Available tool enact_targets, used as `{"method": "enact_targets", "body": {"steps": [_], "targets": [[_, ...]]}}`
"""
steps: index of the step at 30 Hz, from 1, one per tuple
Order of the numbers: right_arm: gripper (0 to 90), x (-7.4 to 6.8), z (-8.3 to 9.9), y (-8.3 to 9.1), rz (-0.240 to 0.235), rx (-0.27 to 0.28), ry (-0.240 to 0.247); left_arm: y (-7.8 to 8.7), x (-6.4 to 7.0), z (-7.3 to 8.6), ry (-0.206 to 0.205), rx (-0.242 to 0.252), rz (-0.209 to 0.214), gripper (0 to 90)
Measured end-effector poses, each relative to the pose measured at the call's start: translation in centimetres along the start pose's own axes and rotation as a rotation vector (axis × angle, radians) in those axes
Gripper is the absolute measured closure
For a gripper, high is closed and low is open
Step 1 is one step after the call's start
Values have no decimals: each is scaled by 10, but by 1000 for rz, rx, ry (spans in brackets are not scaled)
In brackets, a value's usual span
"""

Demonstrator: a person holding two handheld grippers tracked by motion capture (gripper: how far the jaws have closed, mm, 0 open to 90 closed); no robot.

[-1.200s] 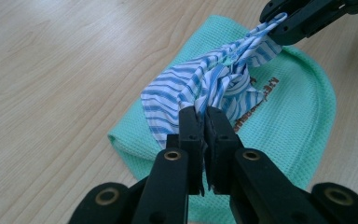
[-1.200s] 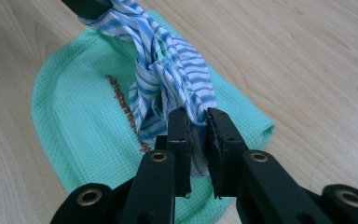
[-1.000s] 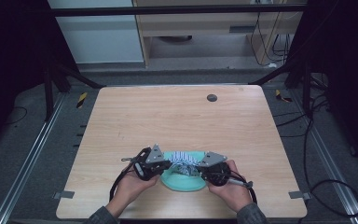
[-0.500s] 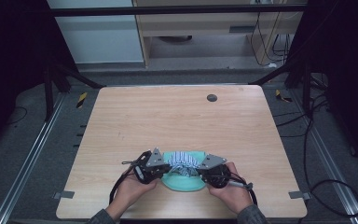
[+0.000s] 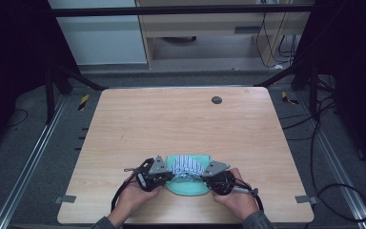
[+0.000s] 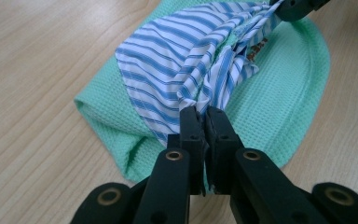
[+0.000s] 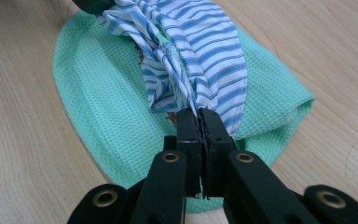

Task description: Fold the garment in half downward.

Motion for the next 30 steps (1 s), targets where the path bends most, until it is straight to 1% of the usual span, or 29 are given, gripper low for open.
{"method": "enact_targets", "body": {"steps": [3,4,7,13,17,19,21,22,26,28,30], "targets": [[885,0,1,-1,-1,-11,2,-1,1,2,1,-4,1,869],[886,-1,2,-1,-2,-18,3,-1,1,3,-6,-8,1,869],[887,0,2,-1,2,-21,2,-1,2,4,-4,-7,3,869],[887,-2,4,-3,-13,-36,3,-3,3,6,-11,-23,11,869],[886,-3,5,-4,-20,-38,-4,-3,4,7,-12,-27,14,868],[884,-3,6,-4,-22,-38,1,-4,4,8,-12,-28,13,868],[882,-3,6,-4,-24,-37,-1,-5,5,9,-3,-25,12,867],[881,-3,6,-4,-23,-37,-1,-5,5,9,-7,-28,12,867],[857,-4,6,-4,-23,-33,-5,-4,6,10,-7,-25,13,857],[857,-4,6,-3,-29,-29,-8,-4,6,11,-3,-26,20,859],[867,-4,7,-3,-30,-33,-1,-4,6,10,-6,-26,17,861]]}}
Point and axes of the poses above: each handheld gripper's, and its own axes: y roughly backward along the jaws, z roughly out of its underside, x roughly to its right, the point moved 5 cm from there along -y, roughly forward along the jaws, and after that the axes turned 6 degrees about -z, right-handed, at the moved point
